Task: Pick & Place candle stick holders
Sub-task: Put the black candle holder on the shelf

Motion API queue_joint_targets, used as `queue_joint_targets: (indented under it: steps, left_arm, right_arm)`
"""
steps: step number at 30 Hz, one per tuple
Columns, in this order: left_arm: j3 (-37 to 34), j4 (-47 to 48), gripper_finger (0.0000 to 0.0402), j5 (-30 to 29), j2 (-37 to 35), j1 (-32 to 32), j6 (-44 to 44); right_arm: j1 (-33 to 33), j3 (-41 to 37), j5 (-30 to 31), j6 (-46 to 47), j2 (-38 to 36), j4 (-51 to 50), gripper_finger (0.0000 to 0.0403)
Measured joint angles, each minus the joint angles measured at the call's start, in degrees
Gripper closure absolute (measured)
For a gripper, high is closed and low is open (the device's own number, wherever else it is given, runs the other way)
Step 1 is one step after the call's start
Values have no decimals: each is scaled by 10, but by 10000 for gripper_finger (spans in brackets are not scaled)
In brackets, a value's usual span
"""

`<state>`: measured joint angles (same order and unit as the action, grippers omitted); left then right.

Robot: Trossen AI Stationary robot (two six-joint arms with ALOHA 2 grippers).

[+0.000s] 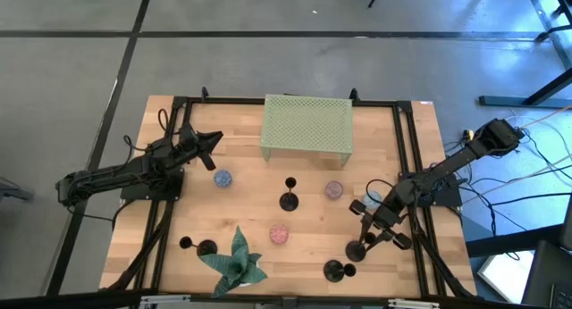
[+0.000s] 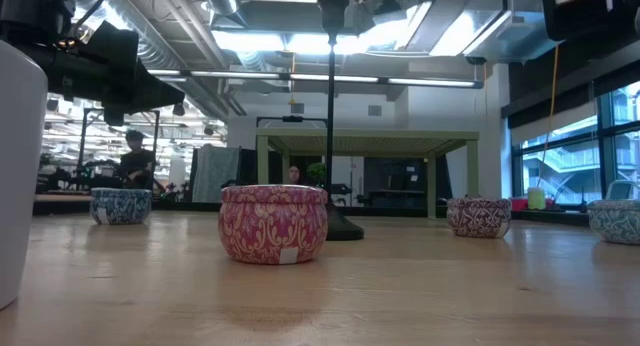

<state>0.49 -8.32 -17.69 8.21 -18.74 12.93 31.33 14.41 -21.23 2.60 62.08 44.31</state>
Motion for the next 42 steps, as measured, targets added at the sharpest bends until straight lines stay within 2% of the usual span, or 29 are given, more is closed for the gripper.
queue_joint_targets:
  steps: [8, 11, 13, 19, 25, 28, 32, 34, 37, 42]
  left_arm:
    - [0, 0, 364, -1, 0, 0, 0]
    - [0, 0, 364, -1, 0, 0, 0]
    - [0, 0, 364, -2, 0, 0, 0]
    - [0, 0, 364, -2, 0, 0, 0]
    - [0, 0, 364, -2, 0, 0, 0]
    - [0, 0, 364, -2, 0, 0, 0]
    - [0, -1, 364, -4, 0, 0, 13]
    - [0, -3, 364, -4, 0, 0, 18]
    - [0, -9, 364, -3, 0, 0, 19]
    - [0, -82, 364, 49, 0, 0, 24]
  right_arm:
    - [0, 0, 2, -30, 0, 36, 304]
    - [0, 0, 25, -30, 0, 62, 303]
    - [0, 0, 62, -30, -3, 71, 303]
    - [0, 0, 249, -31, -40, 57, 303]
    - [0, 14, 340, -63, -102, 44, 302]
    - [-1, 48, 413, -99, -136, -21, 302]
    - [-16, 127, 555, -107, -161, -161, 302]
    - [-32, 173, 602, -120, -163, -241, 302]
    - [-67, 237, 606, -136, -162, -347, 302]
    - [-132, 303, 533, -157, -162, -422, 302]
